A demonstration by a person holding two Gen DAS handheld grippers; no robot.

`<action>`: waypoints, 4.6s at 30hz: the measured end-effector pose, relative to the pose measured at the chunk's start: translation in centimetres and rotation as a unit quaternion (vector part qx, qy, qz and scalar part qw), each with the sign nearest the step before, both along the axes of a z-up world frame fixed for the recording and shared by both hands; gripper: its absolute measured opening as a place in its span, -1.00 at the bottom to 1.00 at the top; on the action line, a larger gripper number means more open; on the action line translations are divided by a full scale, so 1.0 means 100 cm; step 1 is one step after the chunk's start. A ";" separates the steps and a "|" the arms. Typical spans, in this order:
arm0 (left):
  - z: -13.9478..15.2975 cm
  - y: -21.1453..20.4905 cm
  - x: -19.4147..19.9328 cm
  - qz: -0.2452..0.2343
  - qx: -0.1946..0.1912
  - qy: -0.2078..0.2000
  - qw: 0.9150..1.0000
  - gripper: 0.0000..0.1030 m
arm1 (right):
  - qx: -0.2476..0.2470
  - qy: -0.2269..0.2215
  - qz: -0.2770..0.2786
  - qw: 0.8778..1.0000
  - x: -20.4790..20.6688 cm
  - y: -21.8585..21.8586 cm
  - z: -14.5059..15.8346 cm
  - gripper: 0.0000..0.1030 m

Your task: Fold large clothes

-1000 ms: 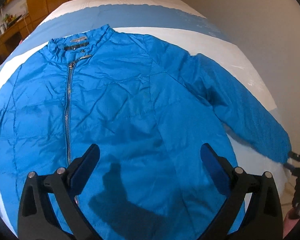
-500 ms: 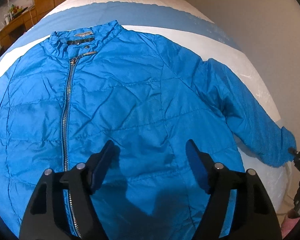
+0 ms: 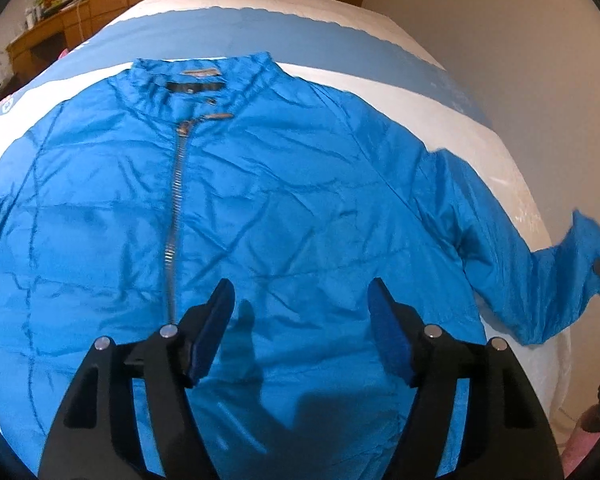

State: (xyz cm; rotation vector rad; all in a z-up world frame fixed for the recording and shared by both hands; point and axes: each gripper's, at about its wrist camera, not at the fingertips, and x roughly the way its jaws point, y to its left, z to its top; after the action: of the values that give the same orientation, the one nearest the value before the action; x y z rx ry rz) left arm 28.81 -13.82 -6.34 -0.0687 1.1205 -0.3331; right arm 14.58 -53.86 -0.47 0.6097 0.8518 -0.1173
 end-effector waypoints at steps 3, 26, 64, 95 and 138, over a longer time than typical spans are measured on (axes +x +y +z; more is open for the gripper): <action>0.007 0.011 0.003 0.013 0.008 -0.006 1.000 0.33 | -0.026 0.002 0.042 0.999 0.036 0.037 0.007 -0.62; 0.019 0.083 0.017 0.062 -0.051 -0.007 0.997 0.62 | -0.027 -0.007 0.338 0.941 0.110 0.241 -0.019 -0.22; 0.062 0.166 0.035 0.155 -0.040 -0.093 0.983 -0.73 | -0.052 -0.020 0.209 0.976 0.106 0.163 -0.026 -0.01; 0.049 0.176 0.040 0.182 0.045 -0.096 0.977 -0.19 | -0.085 0.021 0.240 0.967 0.154 0.243 -0.044 -0.14; -0.031 0.107 0.051 0.089 0.095 -0.047 0.990 -0.12 | -0.071 0.041 0.281 0.956 0.142 0.268 -0.091 -0.14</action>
State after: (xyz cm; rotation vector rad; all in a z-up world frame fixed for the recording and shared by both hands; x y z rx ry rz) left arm 33.89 -3.09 -9.44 0.0148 1.0398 -0.0682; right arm 28.74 -27.09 -9.56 0.2110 1.0580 0.3143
